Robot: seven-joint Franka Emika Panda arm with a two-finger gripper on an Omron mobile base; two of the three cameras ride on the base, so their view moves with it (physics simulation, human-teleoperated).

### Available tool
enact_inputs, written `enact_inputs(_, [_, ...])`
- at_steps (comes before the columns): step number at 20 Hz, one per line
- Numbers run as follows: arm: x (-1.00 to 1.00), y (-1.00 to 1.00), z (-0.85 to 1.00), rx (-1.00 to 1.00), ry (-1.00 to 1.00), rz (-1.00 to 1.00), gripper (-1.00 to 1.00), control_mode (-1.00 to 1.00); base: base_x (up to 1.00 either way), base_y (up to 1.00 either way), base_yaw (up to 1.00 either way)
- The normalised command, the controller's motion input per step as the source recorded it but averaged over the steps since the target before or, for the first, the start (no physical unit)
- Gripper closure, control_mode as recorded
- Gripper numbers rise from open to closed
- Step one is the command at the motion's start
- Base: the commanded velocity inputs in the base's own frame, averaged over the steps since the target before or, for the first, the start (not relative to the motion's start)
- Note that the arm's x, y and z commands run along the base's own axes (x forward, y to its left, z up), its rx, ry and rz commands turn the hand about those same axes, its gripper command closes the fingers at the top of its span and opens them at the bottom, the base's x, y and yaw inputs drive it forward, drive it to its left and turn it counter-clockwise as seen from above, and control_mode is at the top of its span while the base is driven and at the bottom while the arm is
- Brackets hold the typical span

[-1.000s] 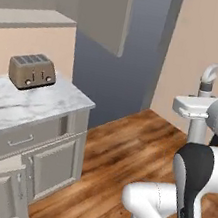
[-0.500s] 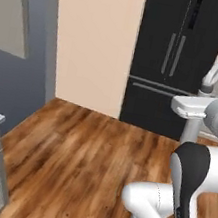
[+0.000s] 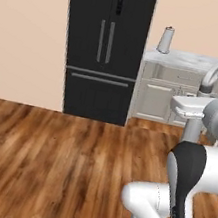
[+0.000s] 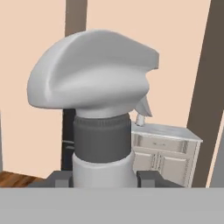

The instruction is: Move the cutting board and knife to the sink. Then move spray from the cabinet to the counter.

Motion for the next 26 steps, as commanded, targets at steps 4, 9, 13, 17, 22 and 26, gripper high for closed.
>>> enact_inputs(4, [0.00,0.00,0.00,0.00,0.00,0.00,1.00,1.00,0.06,-0.55,-0.04])
enact_inputs(9, [0.00,0.00,0.00,0.00,0.00,0.00,1.00,1.00,0.56,-0.17,-0.17])
enact_inputs(13, [0.00,0.00,0.00,0.00,0.00,0.00,1.00,1.00,1.00,-0.10,-0.18])
enact_inputs(17, [0.00,0.00,0.00,0.00,0.00,0.00,1.00,1.00,1.00,-0.15,-0.23])
enact_inputs(22, [0.00,0.00,0.00,0.00,0.00,0.00,1.00,1.00,1.00,-0.10,-0.20])
enact_inputs(26, [0.00,0.00,0.00,0.00,0.00,0.00,1.00,1.00,1.00,0.00,-0.14])
